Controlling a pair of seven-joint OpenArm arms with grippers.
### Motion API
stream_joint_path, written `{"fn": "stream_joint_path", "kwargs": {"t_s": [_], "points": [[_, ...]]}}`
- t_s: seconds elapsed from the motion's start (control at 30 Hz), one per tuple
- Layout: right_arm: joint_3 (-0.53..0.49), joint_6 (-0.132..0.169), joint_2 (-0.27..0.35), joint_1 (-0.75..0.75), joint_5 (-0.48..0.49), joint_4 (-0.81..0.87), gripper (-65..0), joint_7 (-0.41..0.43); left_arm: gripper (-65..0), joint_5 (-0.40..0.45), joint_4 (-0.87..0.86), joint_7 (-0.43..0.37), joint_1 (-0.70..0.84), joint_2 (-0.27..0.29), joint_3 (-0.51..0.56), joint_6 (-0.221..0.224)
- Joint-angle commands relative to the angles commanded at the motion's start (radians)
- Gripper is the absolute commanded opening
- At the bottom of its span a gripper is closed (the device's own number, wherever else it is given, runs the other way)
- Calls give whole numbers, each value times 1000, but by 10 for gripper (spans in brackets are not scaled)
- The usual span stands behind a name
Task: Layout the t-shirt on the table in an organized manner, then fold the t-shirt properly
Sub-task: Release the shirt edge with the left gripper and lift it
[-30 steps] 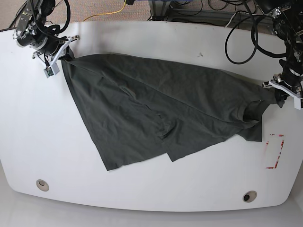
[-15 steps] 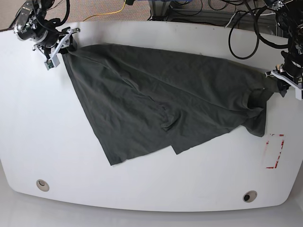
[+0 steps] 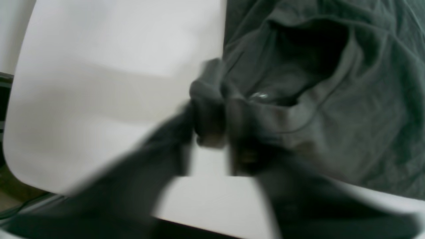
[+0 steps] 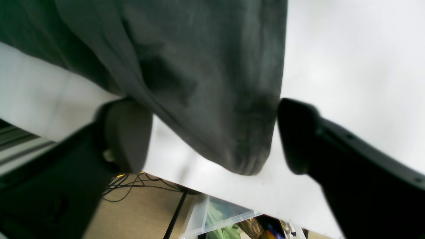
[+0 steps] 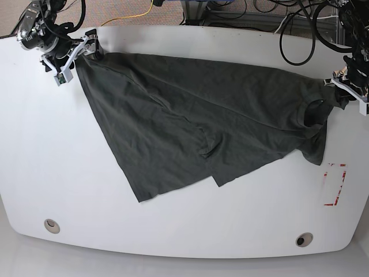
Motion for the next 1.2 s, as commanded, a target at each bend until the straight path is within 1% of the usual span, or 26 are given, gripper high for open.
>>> {"fn": "stream_joint_path", "kwargs": {"t_s": [0.03, 0.07, 0.13, 0.37, 0.5, 0.63, 0.83, 0.97, 1.07, 1.2], "points": [[2, 0, 0, -2, 0, 12, 0, 0, -207, 0, 0, 2, 0, 0, 0, 0], [2, 0, 0, -5, 0, 28, 0, -2, -165, 2, 0, 3, 0, 0, 0, 0], [2, 0, 0, -5, 0, 49, 0, -5, -139, 2, 0, 3, -2, 0, 0, 0], [2, 0, 3, 5, 2, 69, 0, -5, -139, 0, 5, 3, -8, 0, -5, 0], [2, 0, 3, 52, -2, 68, 0, -5, -139, -2, 6, 3, -51, 0, -31, 0], [2, 0, 0, 109, -2, 58, 0, -5, -139, -3, 12, 3, -81, 0, -26, 0], [0, 0, -21, 221, -5, -26, 0, -5, -139, -3, 23, 5, -164, 5, -25, 0], [-3, 0, -26, 285, -38, -80, 0, -5, -139, -3, 25, 5, -218, 3, -23, 0], [-8, 0, -29, 318, -74, -87, 0, -8, -139, -3, 25, 5, -258, 3, 2, 0], [-44, 0, -52, 333, -84, -80, 0, -49, -139, -3, 25, 5, -293, 5, 51, 0]]}}
